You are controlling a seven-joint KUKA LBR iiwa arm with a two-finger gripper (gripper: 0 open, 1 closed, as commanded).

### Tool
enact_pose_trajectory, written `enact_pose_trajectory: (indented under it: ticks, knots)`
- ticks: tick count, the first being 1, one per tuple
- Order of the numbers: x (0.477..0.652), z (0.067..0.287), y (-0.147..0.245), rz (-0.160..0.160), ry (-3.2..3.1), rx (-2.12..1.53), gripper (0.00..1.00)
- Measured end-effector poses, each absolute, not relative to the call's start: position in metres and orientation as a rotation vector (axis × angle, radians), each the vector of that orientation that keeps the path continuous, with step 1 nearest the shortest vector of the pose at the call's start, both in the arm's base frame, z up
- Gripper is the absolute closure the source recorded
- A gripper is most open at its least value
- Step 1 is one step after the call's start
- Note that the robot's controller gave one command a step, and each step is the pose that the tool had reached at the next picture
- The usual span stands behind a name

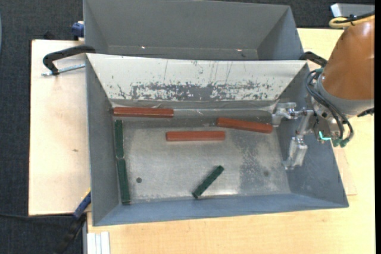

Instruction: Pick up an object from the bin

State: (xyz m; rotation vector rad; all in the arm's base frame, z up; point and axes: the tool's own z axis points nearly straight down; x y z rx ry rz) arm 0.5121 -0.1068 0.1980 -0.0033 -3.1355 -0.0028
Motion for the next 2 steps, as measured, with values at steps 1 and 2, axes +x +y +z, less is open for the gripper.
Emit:
enact_pose_trajectory:
  ticks: [1,2]
  knots:
    - [0.514,0.202,-0.106,0.0,-3.143,0.0,0.0]
    - [0.561,0.135,-0.088,0.0,-3.15,-0.035,0.0]
